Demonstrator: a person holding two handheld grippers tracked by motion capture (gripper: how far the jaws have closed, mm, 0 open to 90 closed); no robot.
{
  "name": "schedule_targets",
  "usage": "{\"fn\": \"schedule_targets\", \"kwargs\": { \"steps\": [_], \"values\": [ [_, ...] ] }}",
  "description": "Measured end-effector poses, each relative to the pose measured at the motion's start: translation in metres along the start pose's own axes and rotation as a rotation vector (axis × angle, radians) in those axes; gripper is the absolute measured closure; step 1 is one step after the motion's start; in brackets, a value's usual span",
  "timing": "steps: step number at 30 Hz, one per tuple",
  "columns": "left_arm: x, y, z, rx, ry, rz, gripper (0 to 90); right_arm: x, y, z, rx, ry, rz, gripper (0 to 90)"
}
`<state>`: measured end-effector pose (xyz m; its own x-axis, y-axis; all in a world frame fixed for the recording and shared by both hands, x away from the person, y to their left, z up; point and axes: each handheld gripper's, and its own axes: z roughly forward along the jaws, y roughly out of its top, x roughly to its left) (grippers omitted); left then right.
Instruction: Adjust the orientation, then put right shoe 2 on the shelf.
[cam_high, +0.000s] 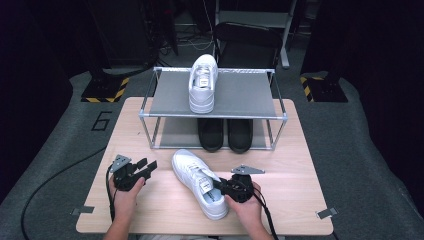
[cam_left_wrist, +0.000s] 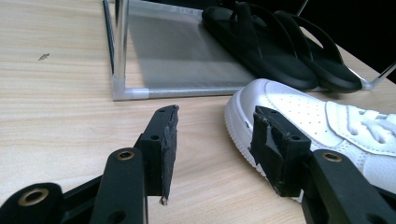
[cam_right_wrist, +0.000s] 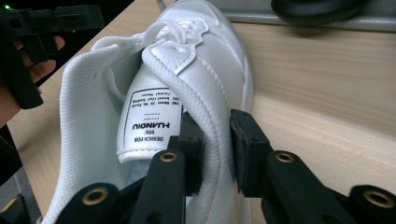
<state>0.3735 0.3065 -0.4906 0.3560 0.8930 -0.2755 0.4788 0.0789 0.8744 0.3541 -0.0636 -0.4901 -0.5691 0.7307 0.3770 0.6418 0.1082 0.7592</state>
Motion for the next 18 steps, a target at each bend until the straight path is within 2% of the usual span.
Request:
{"fn": "schedule_targets", "kwargs": {
  "steps": [1, 7, 12, 18],
  "values": [
    [0.0018, 0.0000, -0.0014, 0.018, 0.001, 0.013, 50.5, -0.0003, -0.0002, 0.0000, -0.007, -0.005, -0.005, 76.1],
    [0.0051, -0.0002, -0.0016, 0.014, 0.009, 0.009, 50.5, -0.0002, -0.0015, -0.0006, -0.027, -0.010, -0.013, 78.6],
    [0.0062, -0.0008, -0.0017, 0.013, 0.012, 0.000, 50.5, 0.0008, -0.0025, -0.0012, -0.029, -0.007, 0.004, 79.9],
    [0.0072, -0.0006, -0.0023, 0.019, 0.010, 0.001, 50.6, 0.0018, -0.0033, -0.0001, -0.051, -0.005, -0.023, 80.3]
  ]
}}
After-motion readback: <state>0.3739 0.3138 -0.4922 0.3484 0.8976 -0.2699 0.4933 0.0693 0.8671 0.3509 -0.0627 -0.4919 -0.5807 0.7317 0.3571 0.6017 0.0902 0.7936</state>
